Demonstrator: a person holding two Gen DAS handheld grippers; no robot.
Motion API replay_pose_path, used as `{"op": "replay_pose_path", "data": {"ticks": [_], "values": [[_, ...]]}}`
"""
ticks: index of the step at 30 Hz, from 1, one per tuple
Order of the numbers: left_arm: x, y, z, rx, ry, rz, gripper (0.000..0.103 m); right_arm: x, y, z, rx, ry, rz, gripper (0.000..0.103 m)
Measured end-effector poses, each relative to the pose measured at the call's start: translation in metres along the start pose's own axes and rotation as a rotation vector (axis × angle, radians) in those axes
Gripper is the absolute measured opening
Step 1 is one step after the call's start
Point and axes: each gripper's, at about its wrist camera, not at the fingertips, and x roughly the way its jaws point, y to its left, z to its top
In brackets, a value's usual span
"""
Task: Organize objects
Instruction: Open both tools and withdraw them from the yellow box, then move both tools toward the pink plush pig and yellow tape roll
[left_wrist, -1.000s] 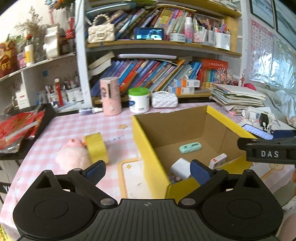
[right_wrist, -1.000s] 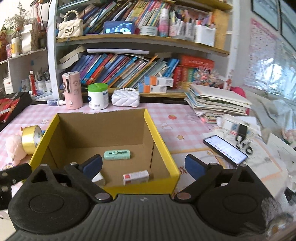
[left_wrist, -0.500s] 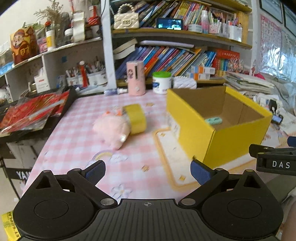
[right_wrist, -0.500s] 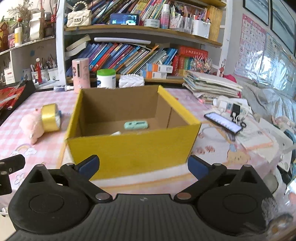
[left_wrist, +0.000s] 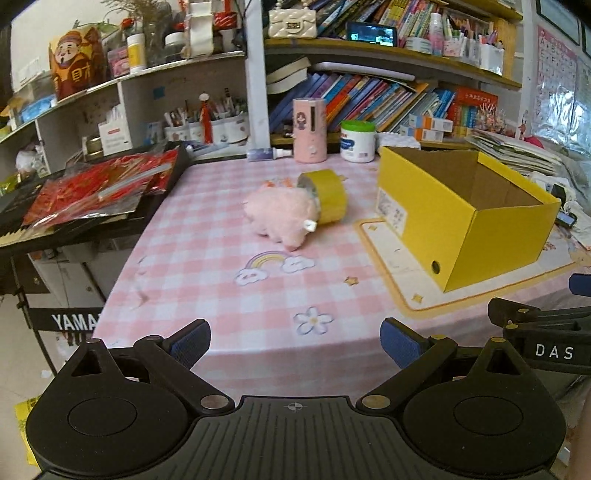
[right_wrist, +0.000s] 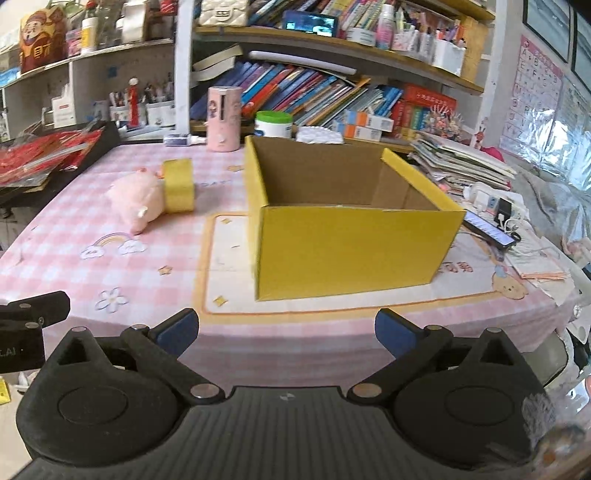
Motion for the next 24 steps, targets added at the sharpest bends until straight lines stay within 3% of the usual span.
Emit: {"op": "replay_pose_path", "data": {"ticks": [24], "values": [[-0.024,0.069,-0.017,-0.053,-0.03,0.05,0.1,-0.024,0.079,-0.001,-0.064,-0.037,0.125,0.103]]}}
